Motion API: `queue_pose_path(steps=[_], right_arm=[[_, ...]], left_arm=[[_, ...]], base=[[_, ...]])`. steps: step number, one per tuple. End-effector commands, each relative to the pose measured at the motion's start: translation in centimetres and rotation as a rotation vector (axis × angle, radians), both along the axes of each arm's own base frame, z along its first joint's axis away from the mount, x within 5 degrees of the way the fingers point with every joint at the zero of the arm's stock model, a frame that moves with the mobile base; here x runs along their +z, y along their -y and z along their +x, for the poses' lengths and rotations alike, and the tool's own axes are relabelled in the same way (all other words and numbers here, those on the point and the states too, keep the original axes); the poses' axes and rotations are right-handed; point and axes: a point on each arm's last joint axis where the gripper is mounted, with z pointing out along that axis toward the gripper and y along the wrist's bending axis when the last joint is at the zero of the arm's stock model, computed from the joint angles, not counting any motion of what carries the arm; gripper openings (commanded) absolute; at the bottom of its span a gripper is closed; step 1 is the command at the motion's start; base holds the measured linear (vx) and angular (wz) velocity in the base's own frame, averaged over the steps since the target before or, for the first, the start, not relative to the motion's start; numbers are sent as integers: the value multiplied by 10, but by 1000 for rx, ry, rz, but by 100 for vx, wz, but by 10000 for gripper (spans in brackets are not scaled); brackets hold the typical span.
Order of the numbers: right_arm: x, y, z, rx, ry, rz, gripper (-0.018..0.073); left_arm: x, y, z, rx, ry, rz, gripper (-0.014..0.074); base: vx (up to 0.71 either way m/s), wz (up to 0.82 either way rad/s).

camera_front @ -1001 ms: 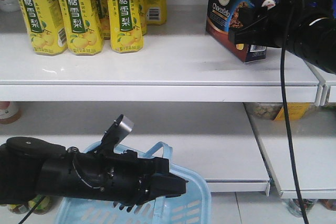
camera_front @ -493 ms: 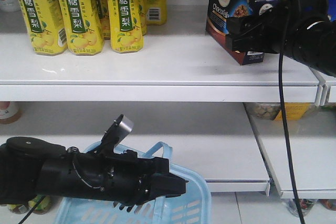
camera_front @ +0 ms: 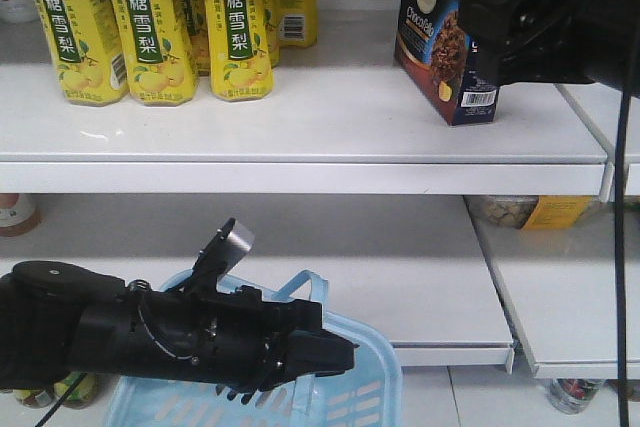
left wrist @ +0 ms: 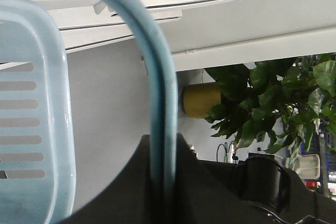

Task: Left arm holds basket, right arm returns cookies
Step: 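Open the right gripper and withdraw it from the box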

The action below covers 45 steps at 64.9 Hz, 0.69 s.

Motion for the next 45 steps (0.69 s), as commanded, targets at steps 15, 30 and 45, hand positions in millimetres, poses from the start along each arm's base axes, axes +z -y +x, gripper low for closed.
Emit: queue_pose_path(steps=[15,30,45], right_arm=[[44,14,-51,24,143,35,512],[37,29,-89,-18,217,18,509],[12,42,-124,-42,182,-37,509]], left_arm=[[23,3,1,14,33,-101,-6],[23,3,1,14,33,-101,-6],[23,3,1,14,33,-101,-6]], base=[[0,0],[0,0],[0,0]])
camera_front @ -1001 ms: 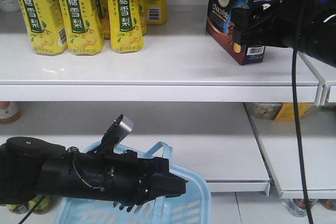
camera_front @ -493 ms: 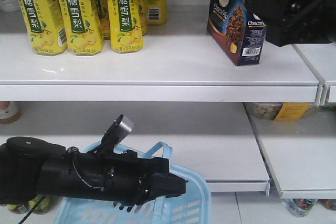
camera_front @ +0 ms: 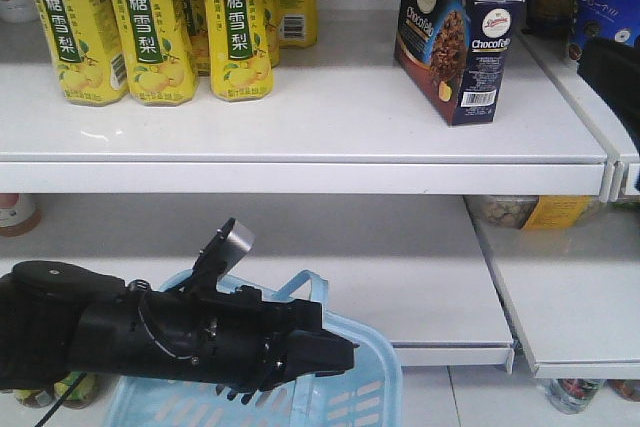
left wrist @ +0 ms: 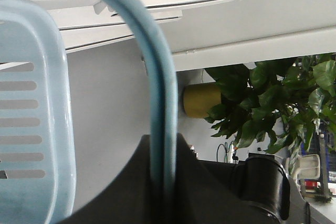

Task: Left arm holds basket, right arm returns cookies

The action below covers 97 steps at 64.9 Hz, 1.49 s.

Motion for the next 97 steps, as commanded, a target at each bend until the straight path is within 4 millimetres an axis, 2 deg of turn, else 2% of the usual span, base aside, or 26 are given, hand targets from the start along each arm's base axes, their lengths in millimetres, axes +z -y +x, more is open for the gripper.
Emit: queue_pose_path(steps=[1,9,17,22,29,55,69,88,97], right_arm=[[7,8,-15,-35,52,-6,509],[-3,18,-31,-95,-64,-17,509],[-8,35,-47,-228,-138,4,509],[-10,48,-61,-321,-125,31,509],[-16,57,-80,-366,-74,100,509],[-94,64,-125,-269,141,214,509],[-140,51,-95,-251,-34,173,509],[-158,45,-84,-206,0,151,503],[-158,44,-84,-206,4,148,481]], left_arm=[[23,3,1,14,33,-101,-6],[23,3,1,14,33,-101,-6],[23,3,1,14,33,-101,-6],[23,3,1,14,33,-101,-6],[23,3,1,14,33,-101,-6],[23,3,1,14,33,-101,-6],[22,2,1,16,30,-99,-6],[22,2,1,15,30,-100,-6],[22,2,1,15,30,-100,-6]], base=[[0,0],[0,0],[0,0],[0,0],[0,0],[0,0],[0,0],[0,0],[0,0]])
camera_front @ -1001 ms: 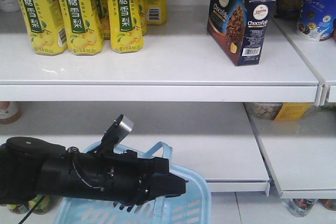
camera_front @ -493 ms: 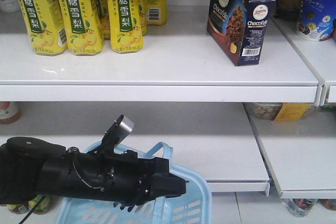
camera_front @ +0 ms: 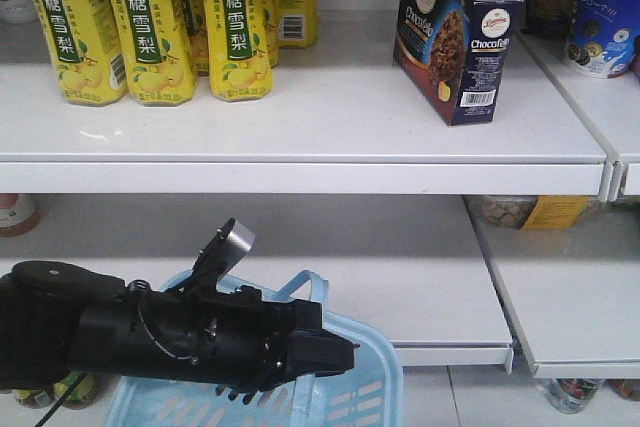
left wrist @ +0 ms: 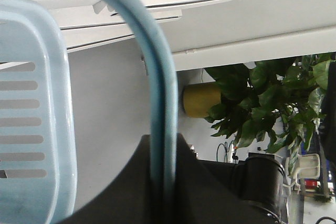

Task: Left arm holds basket, right arm returns cookies

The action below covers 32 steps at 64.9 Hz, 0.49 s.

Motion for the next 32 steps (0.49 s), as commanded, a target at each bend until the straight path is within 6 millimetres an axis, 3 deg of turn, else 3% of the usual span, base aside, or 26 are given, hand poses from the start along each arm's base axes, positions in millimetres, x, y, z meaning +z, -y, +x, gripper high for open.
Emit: queue_pose_path(steps=[1,10,18,25,32], right_arm=[[15,-2,1,24,89,2,478],[15,-2,1,24,88,3,387],[15,-2,1,24,88,3,208],[15,-2,1,24,88,3,-11],[15,-2,1,24,87,4,-9]], left_arm=[[22,2,1,15,30,-100,-6],[22,2,1,15,30,-100,-6],[22,2,1,15,30,-100,-6],[22,2,1,15,30,-100,-6],[22,2,1,15,30,-100,-6]], base=[[0,0],[0,0],[0,0],[0,0],[0,0]])
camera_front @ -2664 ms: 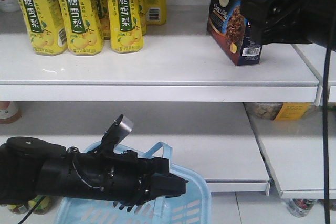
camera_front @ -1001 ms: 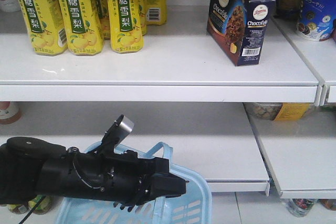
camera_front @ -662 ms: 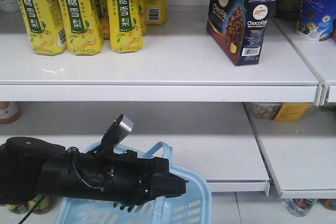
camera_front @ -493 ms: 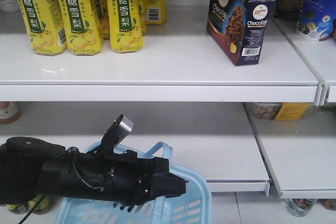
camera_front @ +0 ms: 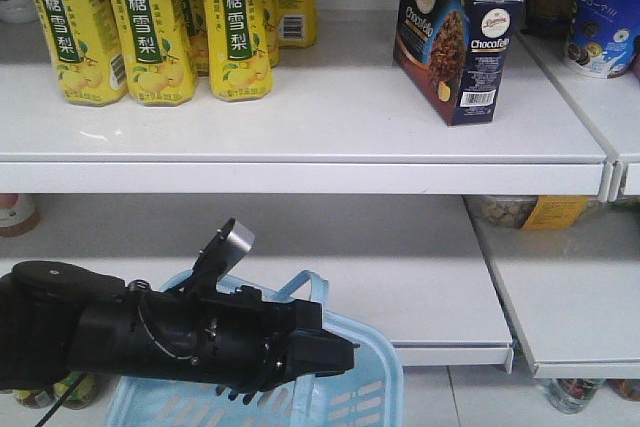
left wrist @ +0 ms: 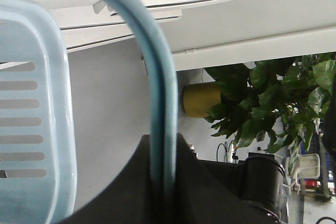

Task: Left arm holds basket, right arm returns cookies

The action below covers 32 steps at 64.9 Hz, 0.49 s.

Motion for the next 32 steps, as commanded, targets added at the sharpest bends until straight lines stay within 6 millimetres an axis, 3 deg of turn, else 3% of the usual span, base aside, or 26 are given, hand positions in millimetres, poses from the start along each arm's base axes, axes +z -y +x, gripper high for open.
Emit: queue_pose_path(steps=[1,32], right_arm=[[14,-2,1,19,74,1,-8],[14,-2,1,19,74,1,-8]], left_arm=[[22,2,1,15,30,-100,-6],[22,3,1,13,30,-99,-6]], base=[[0,0],[0,0]])
